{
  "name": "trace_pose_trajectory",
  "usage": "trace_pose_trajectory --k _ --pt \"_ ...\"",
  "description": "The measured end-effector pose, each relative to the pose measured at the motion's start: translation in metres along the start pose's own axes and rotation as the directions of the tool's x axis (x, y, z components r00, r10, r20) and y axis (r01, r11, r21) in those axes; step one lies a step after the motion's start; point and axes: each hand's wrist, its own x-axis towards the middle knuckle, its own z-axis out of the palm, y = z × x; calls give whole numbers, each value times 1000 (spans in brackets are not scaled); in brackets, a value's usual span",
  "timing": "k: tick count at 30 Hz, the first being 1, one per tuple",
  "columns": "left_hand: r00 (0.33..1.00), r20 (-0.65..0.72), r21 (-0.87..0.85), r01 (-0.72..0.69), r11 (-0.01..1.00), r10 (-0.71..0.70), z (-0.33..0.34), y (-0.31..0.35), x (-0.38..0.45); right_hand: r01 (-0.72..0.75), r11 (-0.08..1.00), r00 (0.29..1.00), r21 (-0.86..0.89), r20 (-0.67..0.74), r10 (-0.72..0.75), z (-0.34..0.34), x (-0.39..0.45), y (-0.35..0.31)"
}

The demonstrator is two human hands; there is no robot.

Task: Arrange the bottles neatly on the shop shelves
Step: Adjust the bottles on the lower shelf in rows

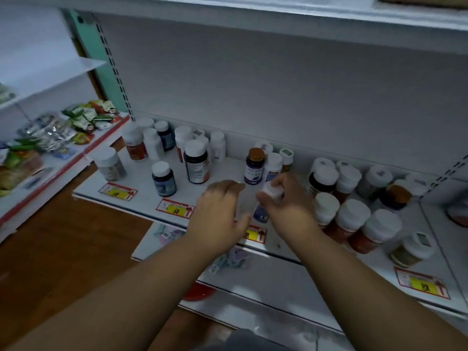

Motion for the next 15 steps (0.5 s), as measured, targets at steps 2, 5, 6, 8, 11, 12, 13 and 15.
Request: trace_pose_trajectory --k 2,5,6,8,11,12,13,15 --pt "997 41 59 -72 996 70 4 -19 18 -44 995 999 -89 17 45 17 7 1" --pt "977 116 99 -191 977 180 18 -34 37 -41 998 995 -47 85 45 34 3 10" --pt "973 138 84 -200 976 187 23 -38 38 10 1000 993 -24 115 -8 37 -2 14" --pt "961 208 -21 -180 983 181 32 -47 38 140 990 979 -21 149 -136 42 -6 21" --pt "956 236 -63 -162 985 173 39 -51 34 191 979 974 -66 140 -181 42 -8 25" --pt "956 231 -54 -172 984 180 39 -53 34 193 979 975 -72 125 -183 43 -6 27" --pt "957 223 -49 -180 982 186 39 -53 35 198 977 975 -78 115 -188 45 -5 27" --pt "957 213 -42 -193 980 198 39 -52 36 212 974 973 -82 116 -202 46 -3 29"
